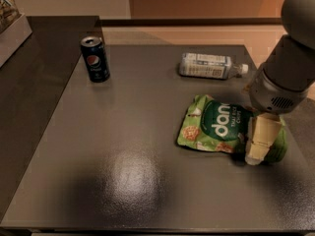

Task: Pick green rice chip bag

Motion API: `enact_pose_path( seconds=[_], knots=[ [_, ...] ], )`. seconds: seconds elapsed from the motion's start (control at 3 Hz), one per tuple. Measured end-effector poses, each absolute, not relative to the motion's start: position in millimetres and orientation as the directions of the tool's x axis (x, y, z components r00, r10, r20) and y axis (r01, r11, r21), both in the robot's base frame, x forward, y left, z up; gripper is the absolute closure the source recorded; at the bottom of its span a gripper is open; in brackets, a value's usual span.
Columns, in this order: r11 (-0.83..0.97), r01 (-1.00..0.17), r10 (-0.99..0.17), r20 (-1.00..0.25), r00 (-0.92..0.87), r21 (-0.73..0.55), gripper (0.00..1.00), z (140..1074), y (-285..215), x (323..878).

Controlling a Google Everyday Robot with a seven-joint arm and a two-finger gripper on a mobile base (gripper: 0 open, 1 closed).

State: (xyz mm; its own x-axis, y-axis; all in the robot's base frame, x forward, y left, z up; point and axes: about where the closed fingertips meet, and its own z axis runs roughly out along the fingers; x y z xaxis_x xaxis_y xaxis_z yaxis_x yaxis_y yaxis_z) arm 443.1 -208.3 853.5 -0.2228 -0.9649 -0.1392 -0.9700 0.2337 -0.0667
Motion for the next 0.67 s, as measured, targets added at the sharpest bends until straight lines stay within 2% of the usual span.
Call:
enact_pose_path(
  seconds=[0.33, 0.67],
  knots=[
    [0.24, -0.969, -0.963, -0.139, -0.231, -0.057, 0.18, 846.2, -208.1, 441.6],
    [0.246, -0.968, -0.961, -0.146, -0.236, -0.055, 0.41, 844.0, -207.2, 442.6]
  ],
)
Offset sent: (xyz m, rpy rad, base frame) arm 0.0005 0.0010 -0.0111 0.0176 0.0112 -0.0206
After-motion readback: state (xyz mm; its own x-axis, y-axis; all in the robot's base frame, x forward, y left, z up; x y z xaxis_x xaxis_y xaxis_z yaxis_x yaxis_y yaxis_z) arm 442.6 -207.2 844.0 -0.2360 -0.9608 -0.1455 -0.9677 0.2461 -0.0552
